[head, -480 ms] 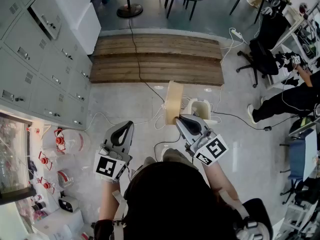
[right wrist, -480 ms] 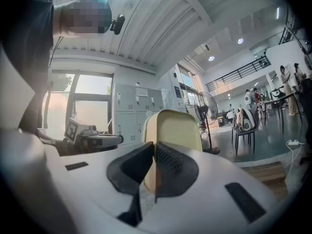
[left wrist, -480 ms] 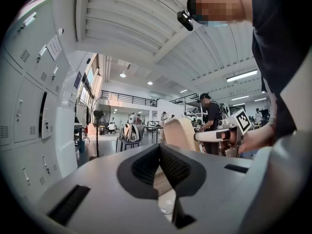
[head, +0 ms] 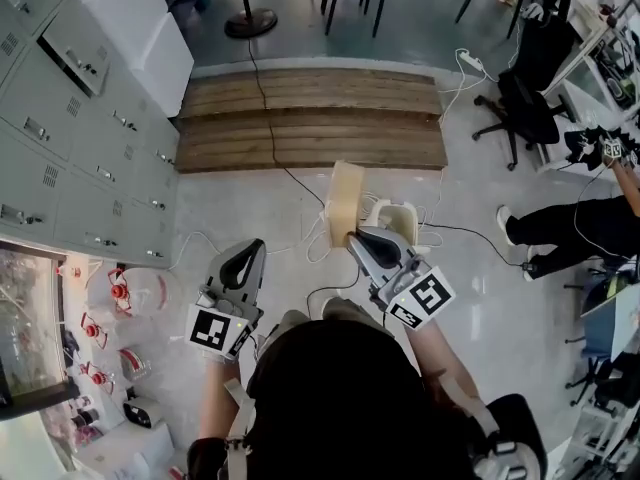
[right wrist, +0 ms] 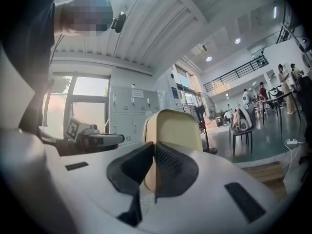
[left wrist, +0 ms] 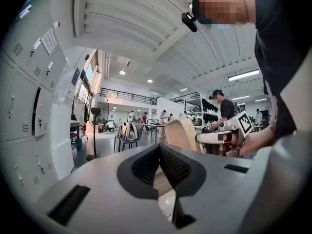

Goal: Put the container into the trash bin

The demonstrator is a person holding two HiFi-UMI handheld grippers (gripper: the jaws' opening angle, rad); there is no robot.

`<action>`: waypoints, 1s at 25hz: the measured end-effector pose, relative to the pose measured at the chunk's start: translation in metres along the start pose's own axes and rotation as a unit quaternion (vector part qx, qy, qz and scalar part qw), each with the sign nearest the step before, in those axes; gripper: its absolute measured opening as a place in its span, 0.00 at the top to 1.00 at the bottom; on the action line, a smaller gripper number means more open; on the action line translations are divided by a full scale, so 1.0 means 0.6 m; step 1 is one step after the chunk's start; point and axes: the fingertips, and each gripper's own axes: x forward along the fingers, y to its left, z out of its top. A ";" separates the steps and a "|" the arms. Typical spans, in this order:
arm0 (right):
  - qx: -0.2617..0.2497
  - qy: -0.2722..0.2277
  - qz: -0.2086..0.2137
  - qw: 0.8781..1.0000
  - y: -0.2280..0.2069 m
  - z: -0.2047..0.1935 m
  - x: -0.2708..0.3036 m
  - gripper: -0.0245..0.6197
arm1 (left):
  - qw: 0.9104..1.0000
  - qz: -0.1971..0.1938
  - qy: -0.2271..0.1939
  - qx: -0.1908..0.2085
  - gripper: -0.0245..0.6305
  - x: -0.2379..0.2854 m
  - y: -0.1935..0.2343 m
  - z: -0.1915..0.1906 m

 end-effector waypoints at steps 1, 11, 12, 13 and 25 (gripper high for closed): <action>0.001 0.000 0.000 1.000 -0.009 0.002 -0.001 0.91 | 1.000 0.000 0.002 0.001 0.95 0.010 -0.001 0.000; 0.008 -0.004 -0.004 1.000 -0.082 -0.001 0.004 0.91 | 0.999 -0.003 0.035 0.011 0.95 0.088 -0.001 -0.017; 0.009 -0.002 -0.005 1.000 -0.088 -0.004 0.010 0.91 | 0.999 -0.004 0.035 0.008 0.95 0.094 0.005 -0.022; 0.011 0.001 -0.007 1.000 -0.094 -0.008 0.018 0.91 | 0.999 -0.006 0.034 0.005 0.95 0.100 0.013 -0.028; 0.042 0.027 -0.051 0.997 -0.203 -0.020 0.191 0.91 | 0.998 -0.053 0.036 -0.024 0.95 0.243 0.200 -0.048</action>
